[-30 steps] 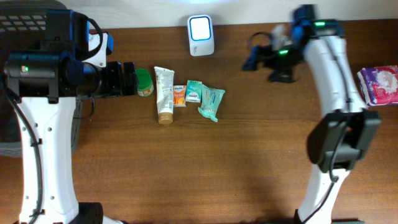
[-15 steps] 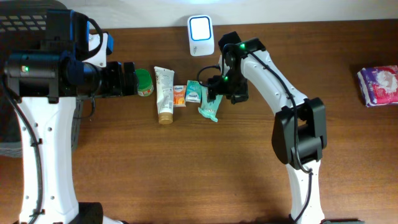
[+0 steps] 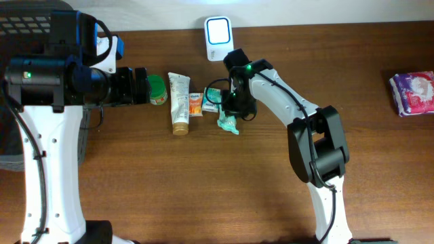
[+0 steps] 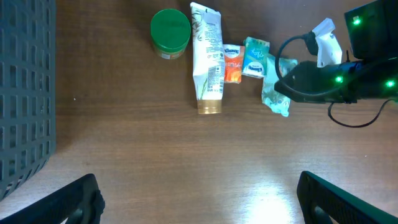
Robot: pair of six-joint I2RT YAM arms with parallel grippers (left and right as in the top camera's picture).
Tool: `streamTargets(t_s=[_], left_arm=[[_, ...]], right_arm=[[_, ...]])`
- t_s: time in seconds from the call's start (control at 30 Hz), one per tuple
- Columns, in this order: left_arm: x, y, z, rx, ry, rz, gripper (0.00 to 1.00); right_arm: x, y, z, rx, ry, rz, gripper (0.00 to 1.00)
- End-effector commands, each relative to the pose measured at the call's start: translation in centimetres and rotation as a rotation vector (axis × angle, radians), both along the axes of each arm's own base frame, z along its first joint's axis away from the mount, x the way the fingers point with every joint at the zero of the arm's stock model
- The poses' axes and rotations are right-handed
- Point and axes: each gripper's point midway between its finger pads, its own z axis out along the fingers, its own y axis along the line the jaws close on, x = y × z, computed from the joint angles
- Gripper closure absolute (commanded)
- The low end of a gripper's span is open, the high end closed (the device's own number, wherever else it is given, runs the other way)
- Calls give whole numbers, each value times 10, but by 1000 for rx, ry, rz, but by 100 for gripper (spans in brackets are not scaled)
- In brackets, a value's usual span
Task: Scan the item barcode
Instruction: 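Grasp the green wipes pack with the right gripper, then carry the green wipes past the scanner and set them right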
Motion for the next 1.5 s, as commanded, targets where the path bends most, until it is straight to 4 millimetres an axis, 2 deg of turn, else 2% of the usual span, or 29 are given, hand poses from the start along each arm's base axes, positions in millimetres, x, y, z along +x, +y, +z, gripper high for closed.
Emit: streamTargets(t_s=[0.0,0.13,0.2,0.3,0.37,0.47,0.5,0.6,0.63,0.7,0.73,0.8,0.87,0.93,1.03,1.13,1.2,1.3,1.47], left_arm=[[-4,0,6,-14,-16,8,1],[-4,0,6,-14,-16,8,1],[-4,0,6,-14,-16,8,1],[-4,0,6,-14,-16,8,1],[-4,0,6,-14,-16,8,1],[-4,0,6,-14,-16,8,1],[-4,0,6,-14,-16,8,1],[-4,0,6,-14,-16,8,1],[-4,0,6,-14,-16,8,1],[-4,0,6,-14,-16,8,1],[-4,0,6,-14,-16,8,1],[-4,0,6,-14,-16,8,1],[-4,0,6,-14,-16,8,1],[-4,0,6,-14,-16,8,1],[-4,0,6,-14,-16,8,1],[-4,0,6,-14,-16,8,1],[-4,0,6,-14,-16,8,1],[-4,0,6,-14,-16,8,1],[-4,0,6,-14,-16,8,1]], right_arm=[[-21,22,12,237,165,-12,94],[-34,32,58,597,376,-83,96],[-31,21,91,795,487,-164,96],[-29,4,107,871,564,-249,96],[-26,-4,107,877,566,-272,96],[-25,-4,106,877,534,-243,96],[-24,-6,100,848,503,-221,96],[-21,-28,62,537,385,-191,96],[-14,-36,59,446,327,-176,96],[16,-57,64,223,143,-152,96],[41,-68,74,87,-1,-138,96],[79,-75,92,-50,-209,-136,96],[120,-63,111,-130,-458,-45,96],[155,-35,132,-158,-686,51,96],[189,0,157,-89,-895,37,96],[209,6,156,-70,-977,8,96],[220,10,138,-64,-992,4,96],[229,13,124,-56,-1014,0,96],[238,15,134,-38,-1073,-18,96]])
